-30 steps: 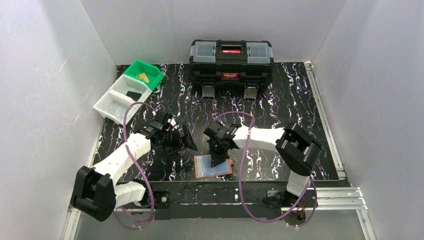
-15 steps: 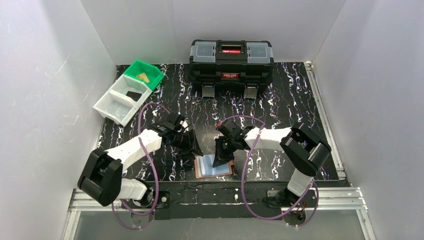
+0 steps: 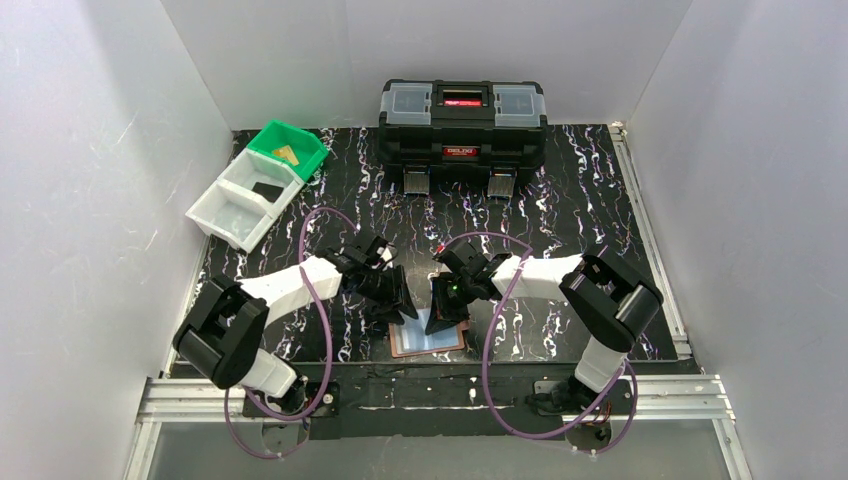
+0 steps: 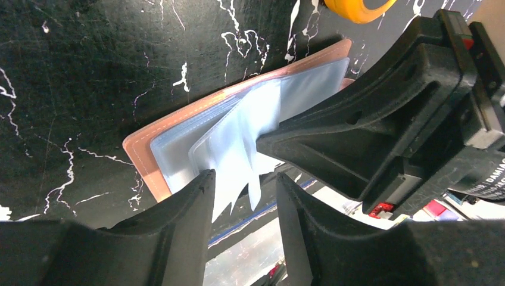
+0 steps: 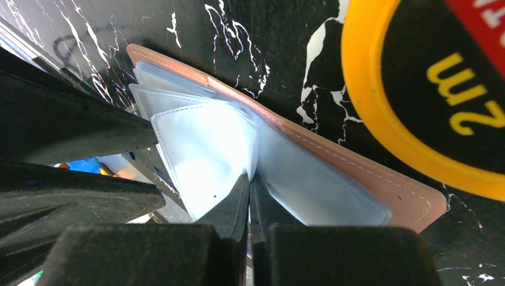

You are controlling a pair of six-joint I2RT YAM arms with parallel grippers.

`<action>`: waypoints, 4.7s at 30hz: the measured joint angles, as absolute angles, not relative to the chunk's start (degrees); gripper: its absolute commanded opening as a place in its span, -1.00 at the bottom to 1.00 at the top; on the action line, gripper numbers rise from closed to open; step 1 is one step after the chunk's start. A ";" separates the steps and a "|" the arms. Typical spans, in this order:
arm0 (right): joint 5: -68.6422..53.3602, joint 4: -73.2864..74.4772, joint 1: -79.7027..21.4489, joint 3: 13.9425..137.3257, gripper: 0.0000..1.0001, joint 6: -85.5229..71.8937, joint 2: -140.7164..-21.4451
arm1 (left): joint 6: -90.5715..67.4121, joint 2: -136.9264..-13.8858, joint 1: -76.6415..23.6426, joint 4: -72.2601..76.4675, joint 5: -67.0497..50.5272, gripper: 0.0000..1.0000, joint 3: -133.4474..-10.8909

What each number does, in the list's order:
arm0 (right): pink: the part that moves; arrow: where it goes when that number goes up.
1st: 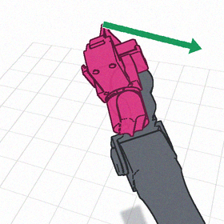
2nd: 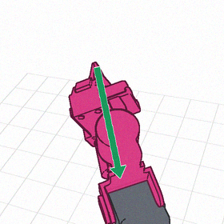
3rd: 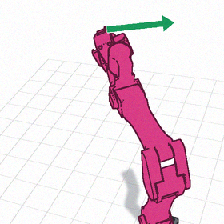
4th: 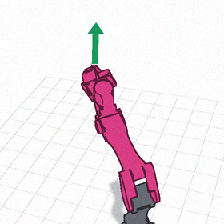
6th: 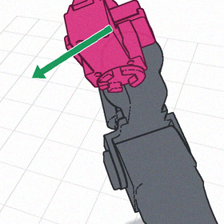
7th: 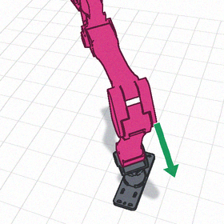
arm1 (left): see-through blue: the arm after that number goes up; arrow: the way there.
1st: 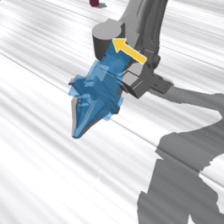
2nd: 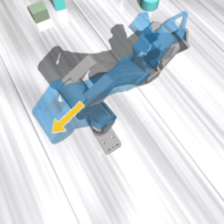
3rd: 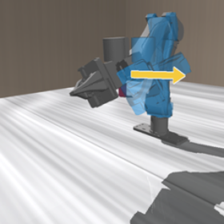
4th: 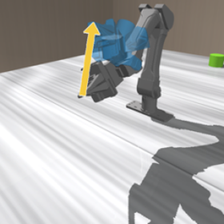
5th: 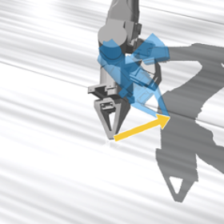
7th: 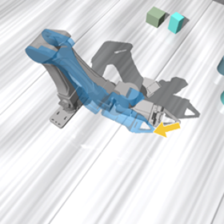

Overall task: Take the credit cards out of the card holder
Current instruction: Remove the credit card from the card holder.

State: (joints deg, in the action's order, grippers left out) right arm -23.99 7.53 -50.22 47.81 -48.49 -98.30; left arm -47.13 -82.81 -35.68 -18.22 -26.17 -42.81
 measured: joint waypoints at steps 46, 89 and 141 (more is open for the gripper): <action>-9.02 30.46 -48.03 53.67 0.38 -46.33 -73.71 | -49.08 -90.59 -41.12 -16.73 -27.42 -0.31 -52.07; -17.67 20.75 -48.07 48.95 0.04 -49.50 -80.40 | -44.47 -81.32 -37.87 -29.08 -20.51 -0.62 -50.68; -23.46 0.10 -49.89 37.32 -0.01 -54.02 -88.03 | -52.10 -86.02 -39.13 -19.77 -22.06 -1.00 -41.25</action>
